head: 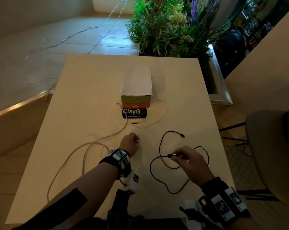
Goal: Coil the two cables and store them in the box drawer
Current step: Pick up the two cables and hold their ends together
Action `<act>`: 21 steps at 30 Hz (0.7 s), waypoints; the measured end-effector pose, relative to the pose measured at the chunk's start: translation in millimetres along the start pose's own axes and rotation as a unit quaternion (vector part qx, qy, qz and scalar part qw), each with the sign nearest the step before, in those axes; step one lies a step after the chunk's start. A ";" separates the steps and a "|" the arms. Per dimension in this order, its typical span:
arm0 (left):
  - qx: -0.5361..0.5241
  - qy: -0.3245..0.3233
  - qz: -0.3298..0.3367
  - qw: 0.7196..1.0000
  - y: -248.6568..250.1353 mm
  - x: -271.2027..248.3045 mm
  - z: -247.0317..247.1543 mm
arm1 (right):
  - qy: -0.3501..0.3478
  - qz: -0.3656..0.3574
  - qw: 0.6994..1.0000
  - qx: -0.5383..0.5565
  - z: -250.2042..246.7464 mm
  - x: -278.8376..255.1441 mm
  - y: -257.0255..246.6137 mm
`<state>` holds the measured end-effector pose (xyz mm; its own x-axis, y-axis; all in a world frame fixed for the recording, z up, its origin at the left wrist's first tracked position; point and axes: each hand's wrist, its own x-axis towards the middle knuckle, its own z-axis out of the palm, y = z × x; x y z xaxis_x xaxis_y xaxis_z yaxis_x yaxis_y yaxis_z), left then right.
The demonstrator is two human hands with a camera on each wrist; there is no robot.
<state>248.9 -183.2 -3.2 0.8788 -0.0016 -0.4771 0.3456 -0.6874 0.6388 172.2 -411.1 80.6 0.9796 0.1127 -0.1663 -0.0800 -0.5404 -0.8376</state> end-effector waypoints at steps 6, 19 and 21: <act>-0.294 0.038 0.080 0.952 24.6 -58.9 -60.9 | -0.089 -0.079 0.993 0.000 10.0 25.2 -46.1; -0.270 -0.007 0.193 0.943 54.7 -88.9 -98.1 | -0.141 -0.004 0.961 0.239 40.2 43.8 -85.6; -0.237 -0.037 0.200 0.950 54.2 -79.9 -105.1 | -0.108 -0.002 0.964 0.243 42.8 45.8 -83.0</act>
<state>232.1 -144.0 132.9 0.9514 -0.2577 -0.1684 0.1132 -0.2157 0.9699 215.9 -325.4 120.2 0.9228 0.3140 -0.2232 -0.2046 -0.0912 -0.9746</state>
